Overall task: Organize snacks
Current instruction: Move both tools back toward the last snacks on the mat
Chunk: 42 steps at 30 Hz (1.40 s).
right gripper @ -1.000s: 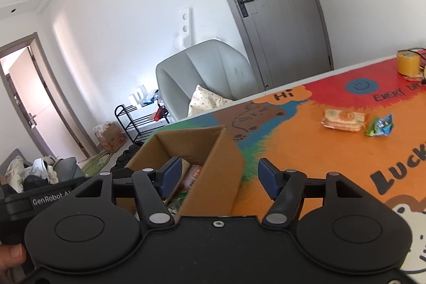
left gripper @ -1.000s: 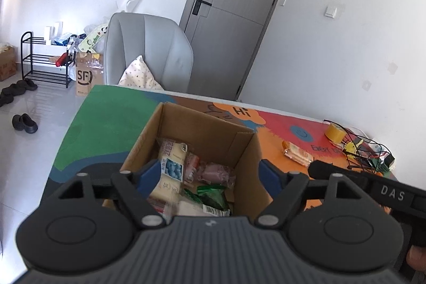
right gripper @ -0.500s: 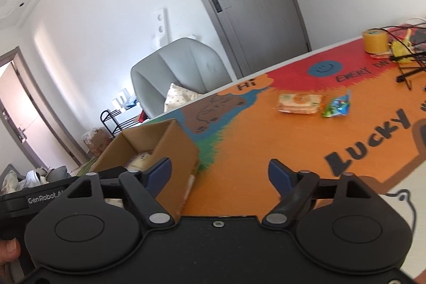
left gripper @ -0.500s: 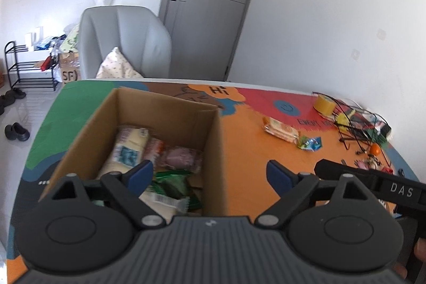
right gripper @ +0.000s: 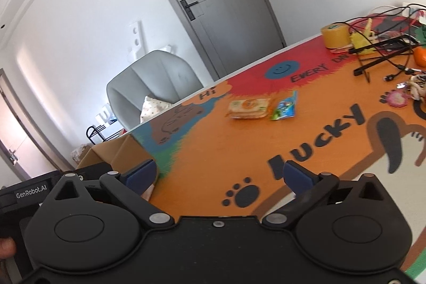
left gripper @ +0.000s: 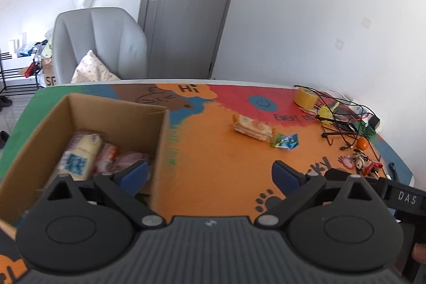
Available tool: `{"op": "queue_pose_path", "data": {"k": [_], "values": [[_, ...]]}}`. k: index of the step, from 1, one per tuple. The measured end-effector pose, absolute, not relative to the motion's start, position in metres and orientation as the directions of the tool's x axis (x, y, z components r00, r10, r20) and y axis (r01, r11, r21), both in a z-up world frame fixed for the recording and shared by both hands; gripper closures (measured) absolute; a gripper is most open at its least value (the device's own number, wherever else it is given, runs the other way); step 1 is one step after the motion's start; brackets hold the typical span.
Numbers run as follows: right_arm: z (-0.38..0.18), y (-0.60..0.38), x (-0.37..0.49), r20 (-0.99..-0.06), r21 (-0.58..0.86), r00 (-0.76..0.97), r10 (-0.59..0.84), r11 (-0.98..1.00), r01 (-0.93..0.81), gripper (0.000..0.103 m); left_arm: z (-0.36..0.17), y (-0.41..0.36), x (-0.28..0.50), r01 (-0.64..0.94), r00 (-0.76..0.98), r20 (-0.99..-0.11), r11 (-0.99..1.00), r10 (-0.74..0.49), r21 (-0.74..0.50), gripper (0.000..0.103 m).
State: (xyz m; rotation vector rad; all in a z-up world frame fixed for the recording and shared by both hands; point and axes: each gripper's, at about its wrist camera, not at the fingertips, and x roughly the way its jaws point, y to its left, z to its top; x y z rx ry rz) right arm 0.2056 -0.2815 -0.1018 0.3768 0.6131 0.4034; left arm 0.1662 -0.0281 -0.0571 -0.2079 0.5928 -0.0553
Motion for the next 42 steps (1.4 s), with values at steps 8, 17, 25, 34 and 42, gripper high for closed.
{"op": "queue_pose_path", "data": {"k": [8,17,25,34,42], "values": [[-0.111,-0.312,0.215,-0.485,0.463,0.759,0.434,0.864,-0.198,0.000,-0.065,-0.062,0.188,0.043,0.816,-0.556,0.975,-0.160,-0.218,0.003],[-0.124,-0.334,0.231,-0.501,0.476,0.762,0.410,0.866,-0.153,0.000,-0.072,-0.086,0.210,0.074,0.807,-0.564,0.978,-0.174,-0.195,0.005],[-0.135,-0.344,0.250,-0.519,0.485,0.752,0.407,0.864,-0.133,0.000,-0.081,-0.092,0.236,0.056,0.785,-0.592,0.973,-0.182,-0.225,0.003],[-0.133,-0.341,0.283,-0.509,0.507,0.750,0.423,0.851,-0.136,0.006,-0.082,-0.101,0.275,0.038,0.774,-0.609,0.973,-0.173,-0.228,0.003],[-0.133,-0.332,0.323,-0.518,0.517,0.733,0.441,0.844,-0.142,0.022,-0.079,-0.107,0.319,0.023,0.769,-0.617,0.971,-0.170,-0.238,0.003]]}}
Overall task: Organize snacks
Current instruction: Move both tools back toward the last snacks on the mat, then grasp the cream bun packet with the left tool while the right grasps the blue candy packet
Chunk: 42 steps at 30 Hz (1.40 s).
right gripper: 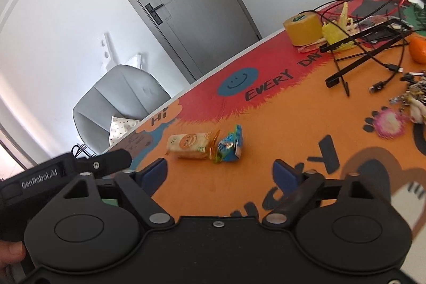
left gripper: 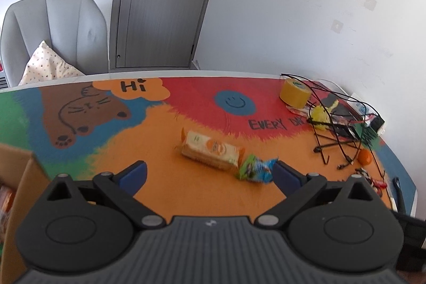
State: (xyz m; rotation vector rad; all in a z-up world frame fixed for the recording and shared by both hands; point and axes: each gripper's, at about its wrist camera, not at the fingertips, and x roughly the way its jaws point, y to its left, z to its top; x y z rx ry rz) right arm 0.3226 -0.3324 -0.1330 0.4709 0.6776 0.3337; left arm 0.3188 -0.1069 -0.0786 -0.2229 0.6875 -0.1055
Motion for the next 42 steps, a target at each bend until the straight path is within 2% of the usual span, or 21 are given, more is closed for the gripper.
{"op": "queue_pose_path", "data": {"k": [15,19,21,22,23,31,33,37,42], "values": [[-0.158,-0.310,0.383,-0.575,0.524,0.685,0.447,0.844,-0.110,0.033,-0.102,-0.098,0.378,-0.047,0.732,-0.665,0.963,-0.147,-0.265,0.003],[-0.164,-0.302,0.393,-0.585,0.525,0.668,0.459,0.843,-0.120,0.047,-0.105,-0.094,0.386,-0.060,0.732,-0.667,0.961,-0.141,-0.268,0.003],[-0.168,-0.299,0.397,-0.592,0.522,0.661,0.461,0.844,-0.122,0.059,-0.107,-0.094,0.390,-0.067,0.729,-0.671,0.962,-0.135,-0.266,0.003],[-0.171,-0.299,0.399,-0.594,0.521,0.659,0.461,0.845,-0.121,0.070,-0.108,-0.094,0.392,-0.070,0.727,-0.673,0.961,-0.134,-0.267,0.003],[-0.173,-0.301,0.399,-0.589,0.529,0.662,0.463,0.840,-0.117,0.072,-0.110,-0.095,0.393,-0.071,0.725,-0.676,0.961,-0.134,-0.267,0.003],[-0.173,-0.321,0.390,-0.577,0.533,0.686,0.443,0.841,-0.095,0.074,-0.119,-0.120,0.406,-0.046,0.720,-0.682,0.971,-0.131,-0.234,0.003],[-0.173,-0.329,0.386,-0.577,0.529,0.695,0.429,0.844,-0.082,0.074,-0.124,-0.129,0.410,-0.050,0.720,-0.686,0.978,-0.105,-0.202,0.003],[-0.173,-0.342,0.379,-0.573,0.535,0.702,0.424,0.842,-0.072,0.074,-0.133,-0.147,0.418,-0.140,0.729,-0.680,0.989,0.076,-0.039,0.003],[-0.176,-0.356,0.374,-0.570,0.543,0.708,0.416,0.838,-0.056,0.074,-0.146,-0.148,0.429,-0.144,0.701,-0.711,0.988,0.060,-0.059,0.003]]}}
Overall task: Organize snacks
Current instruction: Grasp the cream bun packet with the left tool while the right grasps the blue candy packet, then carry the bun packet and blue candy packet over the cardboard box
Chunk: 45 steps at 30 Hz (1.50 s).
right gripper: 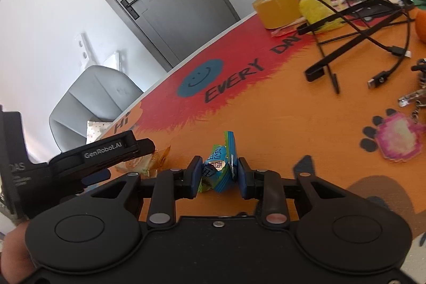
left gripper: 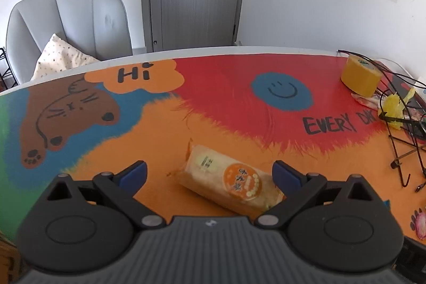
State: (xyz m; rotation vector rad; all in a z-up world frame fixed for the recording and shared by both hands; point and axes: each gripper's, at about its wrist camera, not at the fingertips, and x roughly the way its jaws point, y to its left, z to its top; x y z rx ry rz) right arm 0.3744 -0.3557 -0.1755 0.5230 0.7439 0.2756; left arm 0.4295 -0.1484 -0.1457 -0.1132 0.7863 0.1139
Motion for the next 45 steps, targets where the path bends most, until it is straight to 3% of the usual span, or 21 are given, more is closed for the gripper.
{"op": "queue_pose_path", "data": {"k": [9,13,15,20,24,45], "values": [[-0.177,-0.361,0.372,-0.563,0.557,0.712,0.420,0.829,-0.049,0.073,-0.145,-0.150,0.422,-0.103,0.681,-0.732,0.992,0.016,-0.074,0.003],[-0.178,-0.359,0.370,-0.561,0.560,0.711,0.424,0.827,-0.052,0.073,-0.147,-0.146,0.410,-0.075,0.691,-0.722,0.992,-0.020,-0.100,0.009],[-0.178,-0.357,0.368,-0.562,0.558,0.710,0.424,0.828,-0.053,0.073,-0.147,-0.145,0.408,-0.051,0.705,-0.708,0.992,-0.046,-0.116,0.021],[-0.176,-0.354,0.361,-0.567,0.549,0.709,0.419,0.834,-0.054,0.073,-0.147,-0.152,0.410,0.014,0.721,-0.686,0.992,-0.097,-0.126,0.038],[-0.176,-0.354,0.355,-0.573,0.541,0.711,0.408,0.839,-0.046,0.073,-0.152,-0.156,0.408,0.023,0.708,-0.700,0.994,-0.093,-0.108,0.070],[-0.153,-0.335,0.315,-0.520,0.540,0.746,0.415,0.837,-0.089,0.073,-0.115,-0.128,0.324,0.064,0.750,-0.646,0.988,-0.141,-0.140,0.071]]}}
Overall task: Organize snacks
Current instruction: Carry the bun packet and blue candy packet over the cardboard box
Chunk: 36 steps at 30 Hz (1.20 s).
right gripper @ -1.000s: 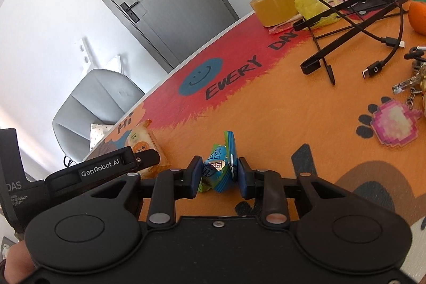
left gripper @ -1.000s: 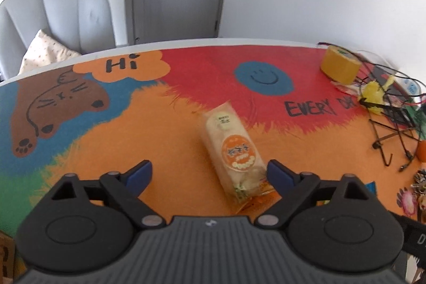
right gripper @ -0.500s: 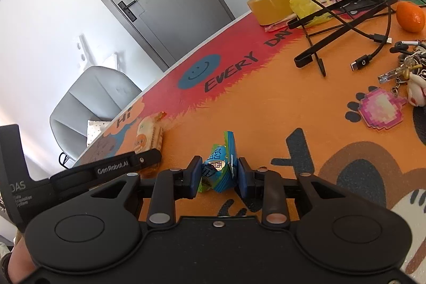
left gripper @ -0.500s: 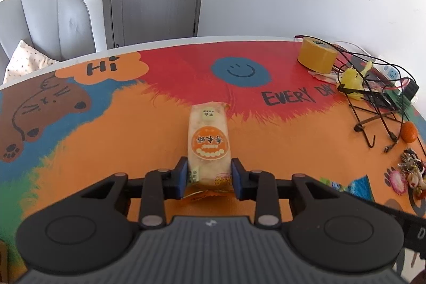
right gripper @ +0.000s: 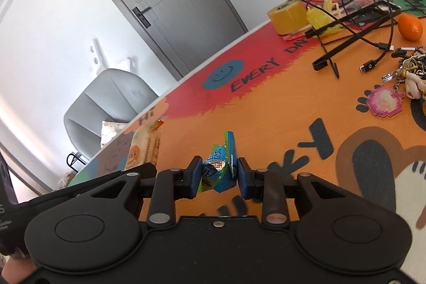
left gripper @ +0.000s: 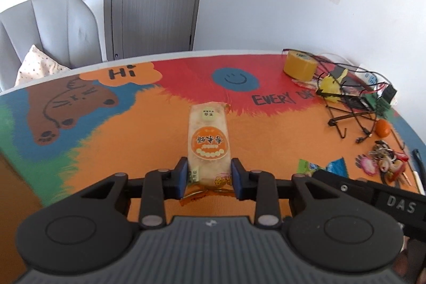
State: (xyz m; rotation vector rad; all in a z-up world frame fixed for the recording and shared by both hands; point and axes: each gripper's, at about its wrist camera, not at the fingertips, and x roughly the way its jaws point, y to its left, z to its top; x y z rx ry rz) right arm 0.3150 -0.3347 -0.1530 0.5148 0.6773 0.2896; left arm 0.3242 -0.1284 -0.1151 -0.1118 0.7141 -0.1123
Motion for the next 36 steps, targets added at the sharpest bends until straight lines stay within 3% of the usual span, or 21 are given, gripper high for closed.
{"op": "queue_pose_path", "data": {"k": [36], "values": [[-0.085,-0.258,0.205,-0.375,0.473,0.789,0.487,0.832,-0.289,0.073,-0.042,-0.044,0.163,0.008,0.887,-0.450,0.980,-0.099,-0.199,0.071]]}}
